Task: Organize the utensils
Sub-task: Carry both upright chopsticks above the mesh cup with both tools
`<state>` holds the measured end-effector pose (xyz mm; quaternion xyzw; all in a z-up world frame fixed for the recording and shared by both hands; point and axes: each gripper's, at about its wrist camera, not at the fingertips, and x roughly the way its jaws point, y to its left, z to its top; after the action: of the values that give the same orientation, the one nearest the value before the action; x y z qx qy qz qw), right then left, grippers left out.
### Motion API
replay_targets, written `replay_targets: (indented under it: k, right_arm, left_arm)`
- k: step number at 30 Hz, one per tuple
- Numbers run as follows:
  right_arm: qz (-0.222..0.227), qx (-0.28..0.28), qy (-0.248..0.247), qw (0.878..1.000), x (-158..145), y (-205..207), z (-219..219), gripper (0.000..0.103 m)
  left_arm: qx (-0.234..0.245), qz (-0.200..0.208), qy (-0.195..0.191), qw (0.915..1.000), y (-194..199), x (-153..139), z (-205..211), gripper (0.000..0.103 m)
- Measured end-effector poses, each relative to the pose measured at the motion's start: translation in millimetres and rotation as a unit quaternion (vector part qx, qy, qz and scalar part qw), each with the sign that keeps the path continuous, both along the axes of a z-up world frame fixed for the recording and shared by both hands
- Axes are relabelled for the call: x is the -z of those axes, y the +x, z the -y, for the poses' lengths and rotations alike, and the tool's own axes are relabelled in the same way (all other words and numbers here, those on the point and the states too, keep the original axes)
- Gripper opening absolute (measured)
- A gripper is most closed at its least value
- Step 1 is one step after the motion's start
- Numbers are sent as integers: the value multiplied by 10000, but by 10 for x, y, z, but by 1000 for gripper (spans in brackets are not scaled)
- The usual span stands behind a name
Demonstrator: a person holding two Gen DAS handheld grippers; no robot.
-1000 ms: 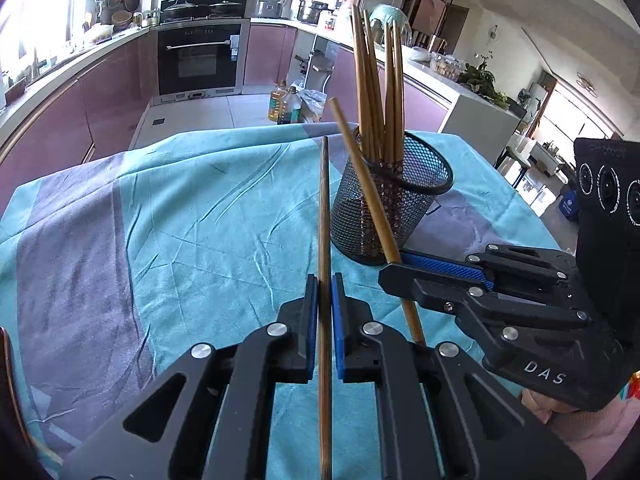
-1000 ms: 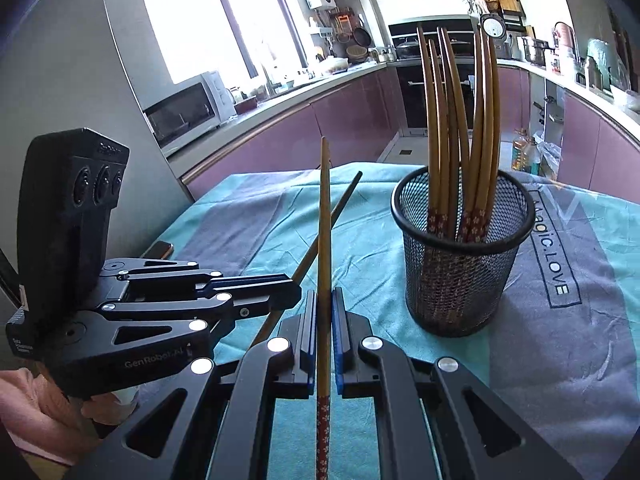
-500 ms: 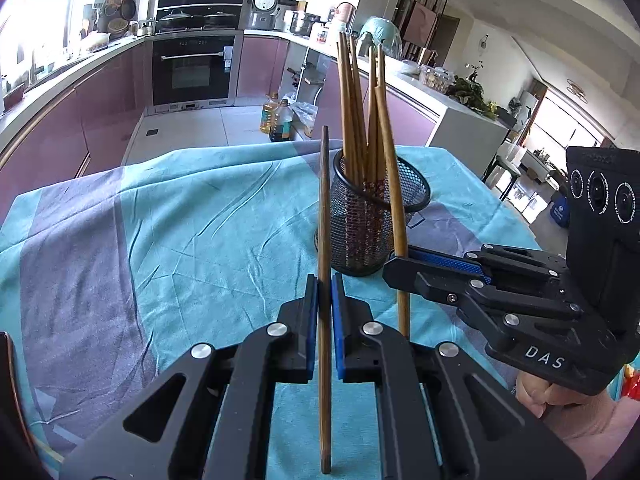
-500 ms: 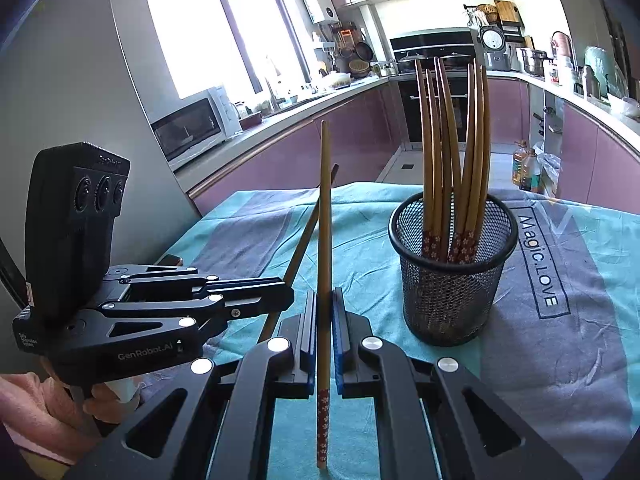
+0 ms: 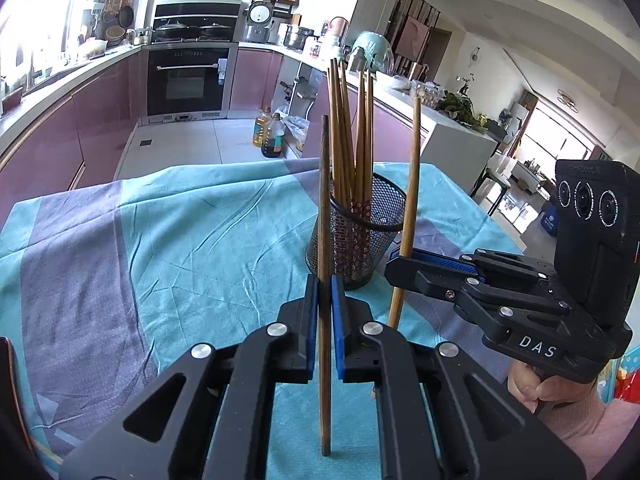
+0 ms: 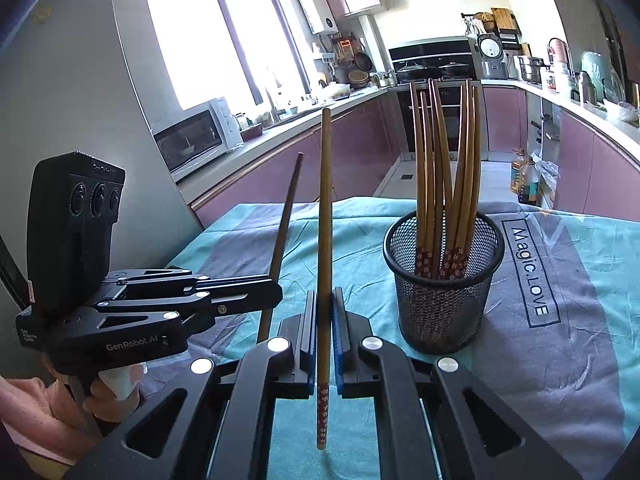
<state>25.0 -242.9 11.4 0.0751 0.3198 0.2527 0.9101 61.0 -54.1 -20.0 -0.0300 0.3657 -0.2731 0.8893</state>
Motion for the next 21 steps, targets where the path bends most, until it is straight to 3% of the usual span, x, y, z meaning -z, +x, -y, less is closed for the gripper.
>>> replay_targets:
  k: [21]
  right_arm:
    - [150, 80, 21, 9999, -108, 0, 49, 6]
  left_arm:
    - [23, 204, -95, 9997, -65, -144, 0, 7]
